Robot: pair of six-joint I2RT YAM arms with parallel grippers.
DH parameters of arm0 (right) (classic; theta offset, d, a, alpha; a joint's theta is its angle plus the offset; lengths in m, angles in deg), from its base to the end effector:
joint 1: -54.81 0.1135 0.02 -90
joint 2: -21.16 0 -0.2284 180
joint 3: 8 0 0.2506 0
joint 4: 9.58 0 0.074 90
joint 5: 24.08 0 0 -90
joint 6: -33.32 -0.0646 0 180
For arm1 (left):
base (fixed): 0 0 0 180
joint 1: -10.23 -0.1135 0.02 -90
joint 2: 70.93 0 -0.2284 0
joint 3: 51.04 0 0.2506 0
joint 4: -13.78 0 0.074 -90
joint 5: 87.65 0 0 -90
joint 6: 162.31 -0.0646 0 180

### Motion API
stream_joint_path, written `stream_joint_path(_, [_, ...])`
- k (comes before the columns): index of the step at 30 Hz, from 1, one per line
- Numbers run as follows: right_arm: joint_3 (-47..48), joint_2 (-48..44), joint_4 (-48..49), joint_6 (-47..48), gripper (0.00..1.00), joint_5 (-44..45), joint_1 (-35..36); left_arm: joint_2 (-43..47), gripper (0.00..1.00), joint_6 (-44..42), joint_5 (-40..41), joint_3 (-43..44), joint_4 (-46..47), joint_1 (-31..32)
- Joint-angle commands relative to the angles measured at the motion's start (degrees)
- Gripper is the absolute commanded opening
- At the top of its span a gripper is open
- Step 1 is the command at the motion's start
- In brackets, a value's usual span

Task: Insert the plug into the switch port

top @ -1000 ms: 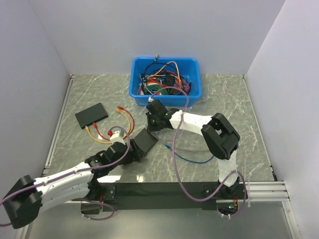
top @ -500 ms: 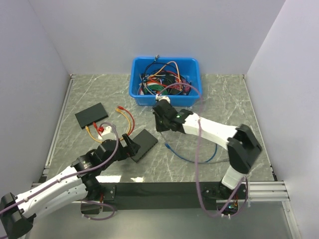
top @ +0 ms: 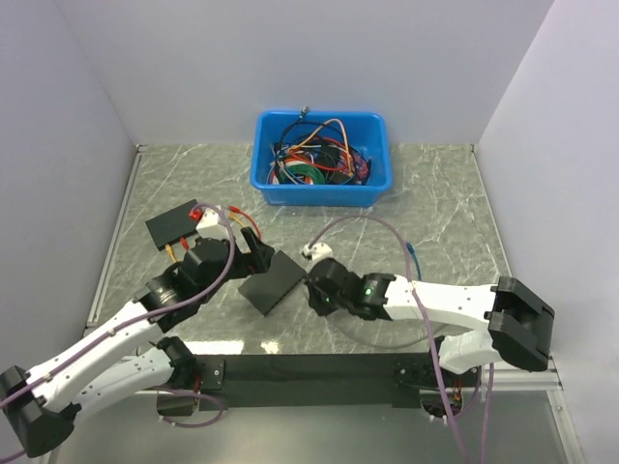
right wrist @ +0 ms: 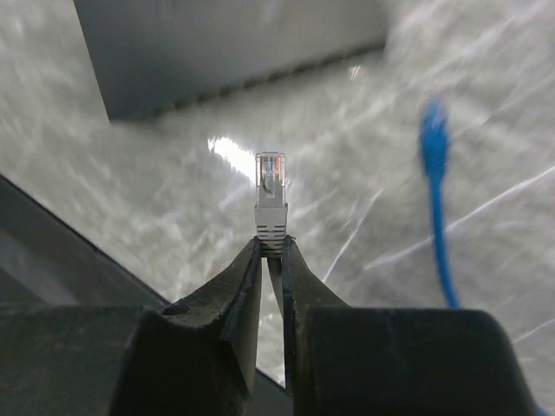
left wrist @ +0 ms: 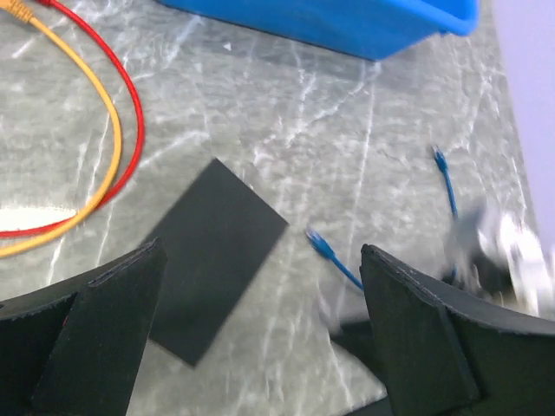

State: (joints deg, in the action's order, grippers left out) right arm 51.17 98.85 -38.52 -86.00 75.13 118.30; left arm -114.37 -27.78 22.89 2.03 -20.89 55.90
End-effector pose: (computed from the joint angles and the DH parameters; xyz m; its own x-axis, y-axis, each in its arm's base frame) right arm 0.1441 0.2657 0.1555 -0.6956 -0.3117 -0.6472 -0.5670 0.7915 0.2283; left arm 0.1721 -0.1437 0.2555 -0.5248 -0.4025 -0.7500 0.1118 0.8409 -0.5295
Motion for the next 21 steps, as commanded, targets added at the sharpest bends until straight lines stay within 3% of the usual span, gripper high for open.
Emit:
stream_joint_path(1, [-2.95, -2.63, 7.26, -2.76, 0.00, 3.00, 3.22, -1.91, 0.99, -3.49, -4.52, -3.42, 5.15, -4.78])
stream_joint_path(7, [-2.35, 0.61, 8.15, -3.02, 0.00, 5.81, 8.93, -1.38, 0.99, -1.64, -20.07, -15.21, 20.28, -17.44])
stream_joint_path(14, [-0.23, 6.50, 8.58, -3.20, 0.00, 8.36, 12.54, -0.68, 0.99, -3.22, -28.69, -19.97, 29.87, -19.92])
stream_joint_path(17, [-1.02, 6.60, 11.13, -3.46, 0.00, 9.24, 13.77, 0.37, 0.99, -3.22, -29.33, -21.11, 31.19, -20.53])
stream_joint_path(21, [-2.43, 4.67, 14.30, -2.85, 0.00, 12.92, 17.19, 1.60, 0.99, -1.30, -24.34, -22.26, 31.19, -21.32])
